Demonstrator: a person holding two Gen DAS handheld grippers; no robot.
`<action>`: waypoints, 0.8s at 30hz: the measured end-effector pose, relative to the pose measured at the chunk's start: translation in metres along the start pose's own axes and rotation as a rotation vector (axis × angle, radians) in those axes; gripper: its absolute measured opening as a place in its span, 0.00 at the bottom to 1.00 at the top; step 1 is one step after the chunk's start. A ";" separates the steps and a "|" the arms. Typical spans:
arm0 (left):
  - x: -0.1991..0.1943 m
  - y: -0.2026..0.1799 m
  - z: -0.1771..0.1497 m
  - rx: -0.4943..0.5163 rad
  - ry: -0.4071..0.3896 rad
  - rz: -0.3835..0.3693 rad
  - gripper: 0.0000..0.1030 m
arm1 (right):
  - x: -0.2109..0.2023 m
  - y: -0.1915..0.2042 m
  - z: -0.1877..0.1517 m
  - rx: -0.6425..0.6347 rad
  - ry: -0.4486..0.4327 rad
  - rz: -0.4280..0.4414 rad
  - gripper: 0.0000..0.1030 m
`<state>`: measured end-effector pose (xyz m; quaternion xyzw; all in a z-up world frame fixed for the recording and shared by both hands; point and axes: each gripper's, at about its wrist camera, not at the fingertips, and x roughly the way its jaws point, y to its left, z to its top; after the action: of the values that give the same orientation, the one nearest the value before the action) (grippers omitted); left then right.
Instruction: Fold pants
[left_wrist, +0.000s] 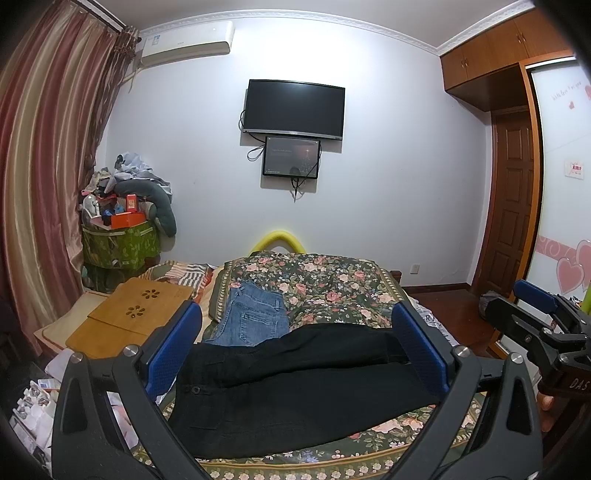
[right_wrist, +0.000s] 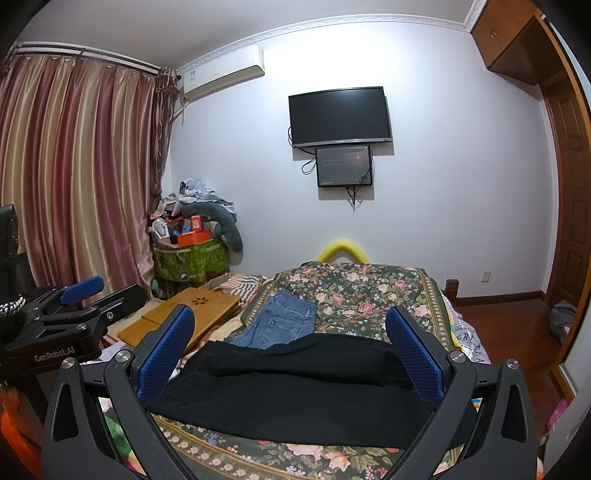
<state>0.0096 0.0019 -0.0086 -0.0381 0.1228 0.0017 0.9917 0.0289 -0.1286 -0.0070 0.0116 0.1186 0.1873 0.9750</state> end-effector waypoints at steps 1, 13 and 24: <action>0.000 0.000 0.000 0.001 -0.001 0.000 1.00 | 0.000 0.000 0.000 0.000 0.000 -0.001 1.00; -0.001 0.001 0.000 0.004 0.001 -0.008 1.00 | 0.000 -0.003 0.002 0.003 0.004 -0.002 1.00; -0.001 0.001 0.001 0.004 0.001 -0.007 1.00 | 0.001 -0.004 0.002 0.004 0.005 -0.003 1.00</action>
<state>0.0092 0.0031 -0.0077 -0.0368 0.1234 -0.0020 0.9917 0.0317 -0.1321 -0.0052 0.0132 0.1213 0.1859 0.9750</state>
